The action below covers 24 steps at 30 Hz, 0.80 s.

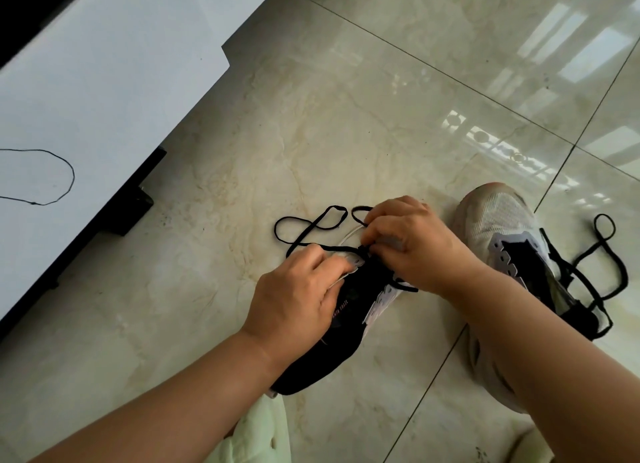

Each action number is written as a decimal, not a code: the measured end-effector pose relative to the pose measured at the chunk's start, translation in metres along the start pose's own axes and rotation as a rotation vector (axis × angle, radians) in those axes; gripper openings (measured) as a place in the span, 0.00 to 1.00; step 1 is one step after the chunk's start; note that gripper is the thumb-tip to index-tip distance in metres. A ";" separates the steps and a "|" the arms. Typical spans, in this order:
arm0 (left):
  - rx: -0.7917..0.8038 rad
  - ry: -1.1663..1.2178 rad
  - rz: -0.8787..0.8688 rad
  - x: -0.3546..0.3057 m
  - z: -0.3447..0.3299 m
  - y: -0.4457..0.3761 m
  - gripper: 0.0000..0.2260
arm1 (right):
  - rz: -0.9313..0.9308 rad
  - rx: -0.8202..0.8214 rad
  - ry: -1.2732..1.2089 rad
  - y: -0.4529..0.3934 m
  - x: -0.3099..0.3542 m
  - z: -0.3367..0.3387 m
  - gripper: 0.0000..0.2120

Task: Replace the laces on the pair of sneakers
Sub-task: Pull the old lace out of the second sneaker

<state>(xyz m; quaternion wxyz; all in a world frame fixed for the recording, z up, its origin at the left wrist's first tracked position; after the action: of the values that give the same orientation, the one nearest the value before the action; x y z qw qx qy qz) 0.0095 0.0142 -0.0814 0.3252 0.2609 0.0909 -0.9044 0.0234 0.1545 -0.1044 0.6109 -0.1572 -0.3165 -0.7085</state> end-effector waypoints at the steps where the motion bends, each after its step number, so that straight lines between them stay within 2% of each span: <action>1: 0.000 0.000 -0.001 0.000 0.000 0.000 0.09 | 0.008 -0.008 -0.004 -0.001 0.000 0.001 0.07; 4: -0.001 0.008 0.006 0.001 0.000 0.001 0.09 | -0.038 -0.136 -0.083 -0.002 -0.004 0.006 0.05; 9: -0.012 0.015 0.001 0.000 0.000 0.001 0.09 | -0.477 -0.598 -0.403 0.010 -0.046 0.027 0.04; 11: -0.016 0.018 0.002 0.000 0.000 0.001 0.09 | -0.615 -0.698 -0.522 0.018 -0.059 0.027 0.04; 13: -0.014 0.015 0.002 0.000 -0.001 0.001 0.09 | -0.585 -0.665 -0.464 0.020 -0.054 0.027 0.05; 15: -0.013 0.007 -0.003 0.000 -0.001 0.001 0.09 | -0.412 -0.548 -0.292 0.015 -0.038 0.026 0.09; 17: -0.009 0.001 -0.004 0.001 -0.002 0.001 0.09 | -0.217 -0.348 -0.134 0.010 -0.019 0.017 0.15; 19: -0.007 -0.005 -0.002 0.001 -0.002 0.001 0.09 | -0.107 -0.154 -0.033 0.007 -0.008 0.004 0.18; 21: -0.005 -0.004 -0.003 0.001 -0.001 0.001 0.09 | -0.044 -0.067 0.058 0.007 -0.002 -0.003 0.17; 24: -0.007 -0.007 -0.009 0.000 -0.001 0.000 0.08 | -0.004 -0.044 0.108 0.004 0.001 0.000 0.09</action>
<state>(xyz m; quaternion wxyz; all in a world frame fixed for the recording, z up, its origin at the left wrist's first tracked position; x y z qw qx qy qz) 0.0097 0.0142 -0.0826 0.3225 0.2561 0.0941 -0.9064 0.0272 0.1537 -0.1024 0.6219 -0.1317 -0.2679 -0.7240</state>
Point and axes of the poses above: each hand's wrist, its own y-axis away from the middle knuckle, its own z-axis out of the back of the hand, x = y × z, the point moved 7 cm from there along -y, towards the middle knuckle, and after that the axes turned 4 degrees about -z, right-handed, at the moved point
